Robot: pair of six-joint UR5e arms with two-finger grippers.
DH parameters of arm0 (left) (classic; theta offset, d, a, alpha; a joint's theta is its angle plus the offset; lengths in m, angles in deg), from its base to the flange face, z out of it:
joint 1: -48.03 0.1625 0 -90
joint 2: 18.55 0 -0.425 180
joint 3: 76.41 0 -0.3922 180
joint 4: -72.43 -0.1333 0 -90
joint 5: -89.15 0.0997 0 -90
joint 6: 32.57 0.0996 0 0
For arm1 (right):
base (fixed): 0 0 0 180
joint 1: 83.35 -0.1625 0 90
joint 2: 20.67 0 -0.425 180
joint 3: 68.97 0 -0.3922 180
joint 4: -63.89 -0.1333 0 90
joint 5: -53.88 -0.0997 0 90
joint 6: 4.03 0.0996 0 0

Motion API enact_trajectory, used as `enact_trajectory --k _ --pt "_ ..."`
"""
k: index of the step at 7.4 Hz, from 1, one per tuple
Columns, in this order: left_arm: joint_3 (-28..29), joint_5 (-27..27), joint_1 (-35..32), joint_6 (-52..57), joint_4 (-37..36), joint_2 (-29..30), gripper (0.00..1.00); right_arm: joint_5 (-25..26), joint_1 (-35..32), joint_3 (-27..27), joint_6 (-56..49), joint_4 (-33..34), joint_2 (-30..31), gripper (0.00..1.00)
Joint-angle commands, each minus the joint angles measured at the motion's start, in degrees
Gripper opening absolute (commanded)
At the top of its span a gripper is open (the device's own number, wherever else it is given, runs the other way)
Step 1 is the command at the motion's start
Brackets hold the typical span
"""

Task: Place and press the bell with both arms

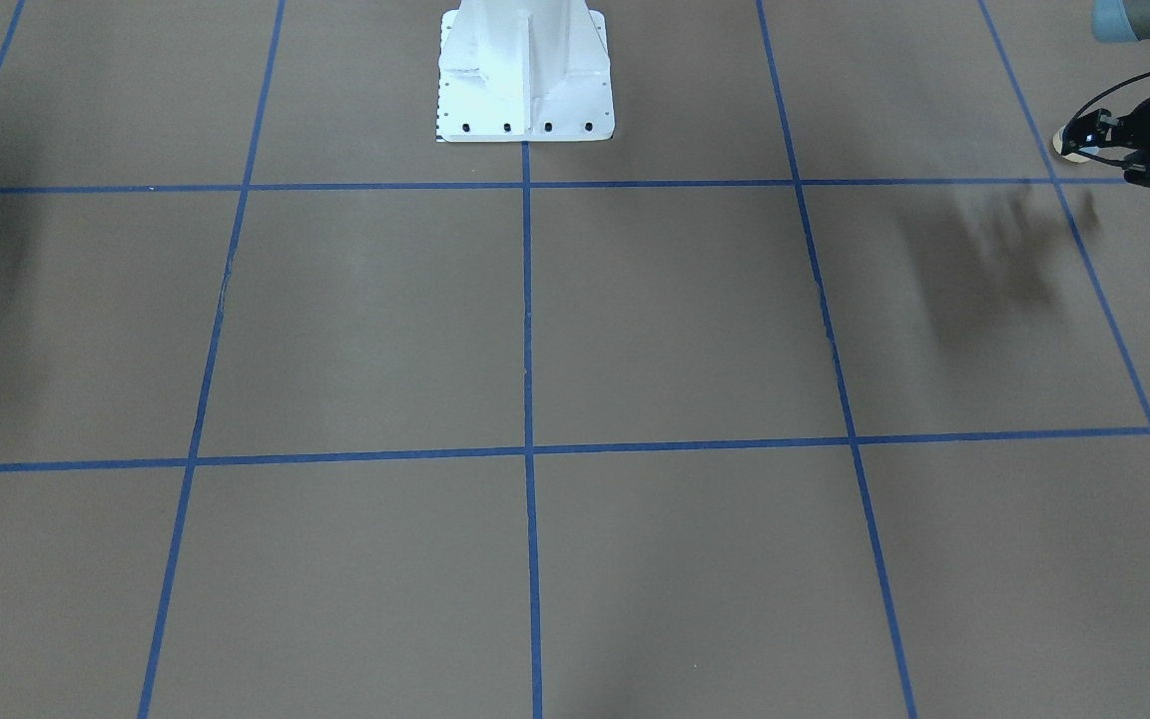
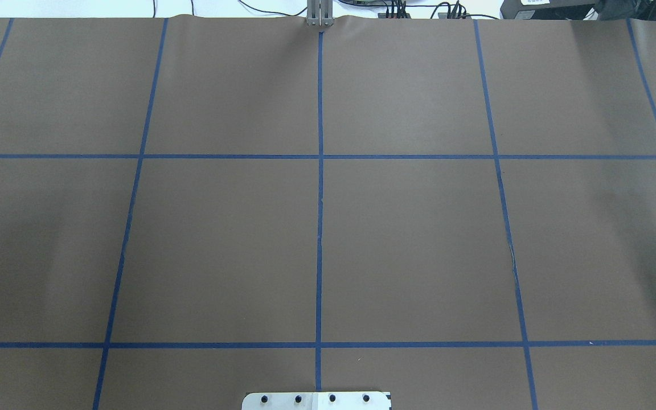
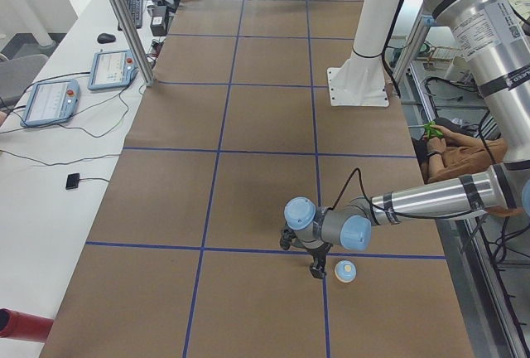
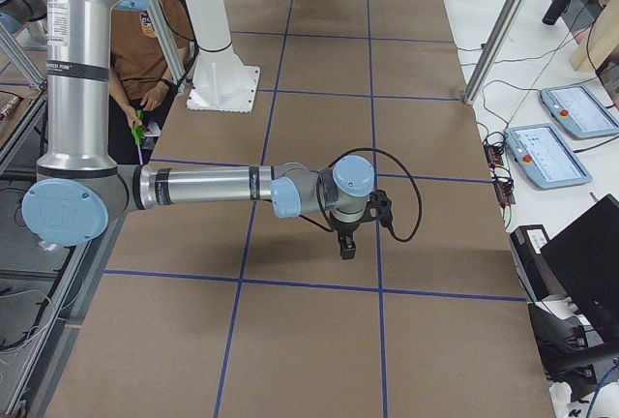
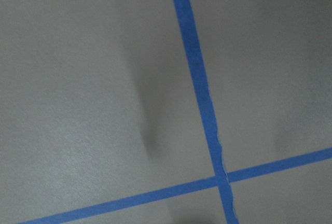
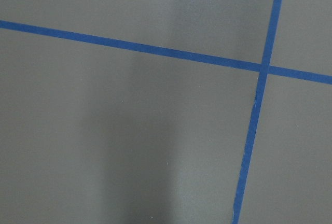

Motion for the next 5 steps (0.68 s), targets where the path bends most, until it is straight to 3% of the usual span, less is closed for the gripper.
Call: enact_trajectory --k 1,4,5 --pt "0.2 0.1 5.2 -5.8 0.6 -0.3 1.0 0.0 0.7 -0.1 0.0 -1.3 0.0 1.0" --pt "8.8 0.1 6.3 -7.0 13.0 -0.8 1.0 0.2 0.8 -0.1 0.0 -1.3 -0.3 1.0" --pt "8.8 -0.4 6.4 -11.8 16.3 -1.0 1.0 0.2 0.8 -0.1 0.0 -1.3 -0.3 1.0"
